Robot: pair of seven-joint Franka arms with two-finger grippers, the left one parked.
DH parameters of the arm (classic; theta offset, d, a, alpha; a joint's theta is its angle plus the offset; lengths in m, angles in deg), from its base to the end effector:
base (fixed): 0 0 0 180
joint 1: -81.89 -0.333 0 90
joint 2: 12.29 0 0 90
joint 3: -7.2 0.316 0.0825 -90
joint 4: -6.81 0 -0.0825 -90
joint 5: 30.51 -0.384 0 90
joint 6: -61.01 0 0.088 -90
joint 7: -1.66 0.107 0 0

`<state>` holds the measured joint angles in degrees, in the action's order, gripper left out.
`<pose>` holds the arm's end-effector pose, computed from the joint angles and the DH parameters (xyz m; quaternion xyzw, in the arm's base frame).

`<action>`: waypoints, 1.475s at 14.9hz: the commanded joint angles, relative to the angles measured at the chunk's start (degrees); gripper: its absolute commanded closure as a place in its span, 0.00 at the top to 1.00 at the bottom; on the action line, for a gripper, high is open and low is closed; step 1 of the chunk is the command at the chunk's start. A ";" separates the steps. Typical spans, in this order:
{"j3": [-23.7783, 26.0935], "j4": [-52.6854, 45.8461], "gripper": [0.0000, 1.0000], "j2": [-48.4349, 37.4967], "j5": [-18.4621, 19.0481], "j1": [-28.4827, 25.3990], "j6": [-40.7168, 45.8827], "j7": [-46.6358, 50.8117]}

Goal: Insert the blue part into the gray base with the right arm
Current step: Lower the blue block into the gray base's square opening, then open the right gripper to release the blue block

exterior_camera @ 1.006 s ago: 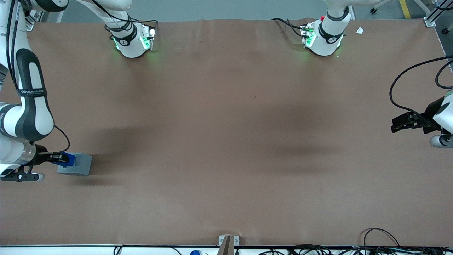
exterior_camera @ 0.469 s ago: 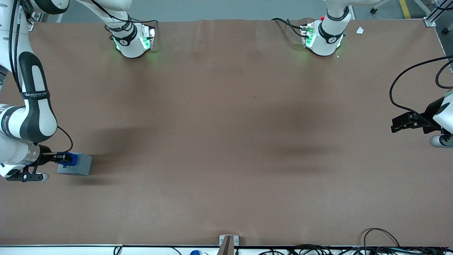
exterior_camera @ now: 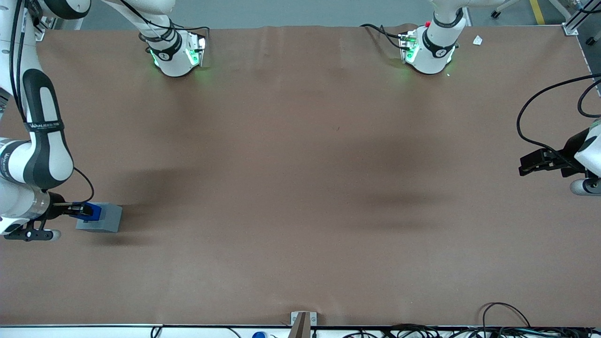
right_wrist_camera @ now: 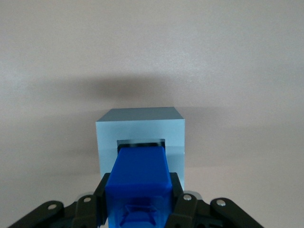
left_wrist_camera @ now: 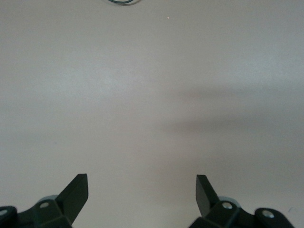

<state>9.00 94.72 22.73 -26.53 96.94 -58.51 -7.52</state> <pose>0.6775 -0.1664 0.2931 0.9992 -0.0201 -0.0330 0.0145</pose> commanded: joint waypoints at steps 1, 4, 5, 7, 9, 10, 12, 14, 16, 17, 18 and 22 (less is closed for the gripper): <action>1.02 -0.02 0.00 0.40 0.50 1.03 -0.72 1.27; 1.02 -0.46 0.00 0.92 0.50 0.42 -0.72 2.67; 1.02 -0.46 0.00 1.10 0.50 0.33 -0.72 3.02; 1.02 -0.55 0.00 1.36 0.68 0.24 -0.80 3.20; 1.02 -0.55 0.00 1.63 0.77 0.33 -0.80 3.11; 1.02 -0.73 0.00 1.71 0.86 0.41 -0.80 3.11; 1.02 -1.43 0.00 2.06 0.86 0.41 -0.80 3.11; 1.02 -2.39 0.00 2.59 0.86 0.41 -0.72 3.11; 1.02 -2.66 0.00 2.94 0.86 0.33 -0.72 3.11; 1.02 -2.75 0.00 3.03 0.86 0.33 -0.72 3.03; 1.02 -3.44 0.00 3.29 0.94 0.33 -0.72 3.11; 1.02 -3.63 0.06 3.74 0.94 0.41 -0.72 3.02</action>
<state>9.40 92.31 25.56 -26.52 96.96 -59.25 -5.61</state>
